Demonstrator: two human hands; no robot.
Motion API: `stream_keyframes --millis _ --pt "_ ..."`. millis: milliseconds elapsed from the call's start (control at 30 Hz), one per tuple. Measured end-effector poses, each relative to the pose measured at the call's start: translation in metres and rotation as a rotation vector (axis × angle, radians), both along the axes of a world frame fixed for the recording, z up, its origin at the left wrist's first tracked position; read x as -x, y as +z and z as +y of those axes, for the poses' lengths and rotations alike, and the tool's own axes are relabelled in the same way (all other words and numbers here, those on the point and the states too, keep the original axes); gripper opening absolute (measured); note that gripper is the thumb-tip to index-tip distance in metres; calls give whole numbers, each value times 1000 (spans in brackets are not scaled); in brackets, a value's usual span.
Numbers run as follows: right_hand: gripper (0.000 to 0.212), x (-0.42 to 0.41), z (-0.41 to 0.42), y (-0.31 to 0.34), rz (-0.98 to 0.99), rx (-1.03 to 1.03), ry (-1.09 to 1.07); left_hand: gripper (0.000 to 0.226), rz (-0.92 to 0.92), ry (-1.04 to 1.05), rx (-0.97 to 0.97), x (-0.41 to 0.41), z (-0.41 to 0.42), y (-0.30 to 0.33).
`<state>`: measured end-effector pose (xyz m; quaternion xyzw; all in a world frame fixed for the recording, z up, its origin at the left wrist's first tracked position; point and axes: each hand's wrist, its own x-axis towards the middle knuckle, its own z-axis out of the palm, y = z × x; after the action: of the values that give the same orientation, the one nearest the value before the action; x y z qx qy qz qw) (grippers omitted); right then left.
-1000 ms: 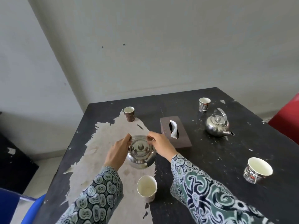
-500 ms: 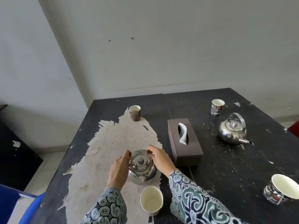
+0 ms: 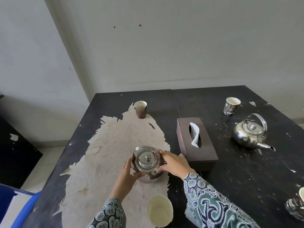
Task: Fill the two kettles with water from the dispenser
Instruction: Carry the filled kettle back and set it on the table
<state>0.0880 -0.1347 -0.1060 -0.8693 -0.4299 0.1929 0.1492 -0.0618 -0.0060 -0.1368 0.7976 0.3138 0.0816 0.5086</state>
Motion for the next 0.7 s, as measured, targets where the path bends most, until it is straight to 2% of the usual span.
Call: stream_keyframes --millis 100,200,300,433,533,700 --pt "69 1 13 -4 6 -27 -102 68 20 98 -20 -12 12 1" --pt "73 -1 33 -5 2 -56 -200 64 2 150 -148 -25 4 1" --pt "72 2 57 -5 -43 -74 -281 66 -85 28 -286 -41 -7 -2" --pt "62 0 84 -5 -137 -65 -259 84 33 -124 -415 -55 12 -9" --pt "71 -4 98 -8 -67 -39 -257 97 83 -178 -470 -62 36 -10" --pt "76 -1 105 -11 29 -22 -282 92 85 -175 -502 -69 55 -7"
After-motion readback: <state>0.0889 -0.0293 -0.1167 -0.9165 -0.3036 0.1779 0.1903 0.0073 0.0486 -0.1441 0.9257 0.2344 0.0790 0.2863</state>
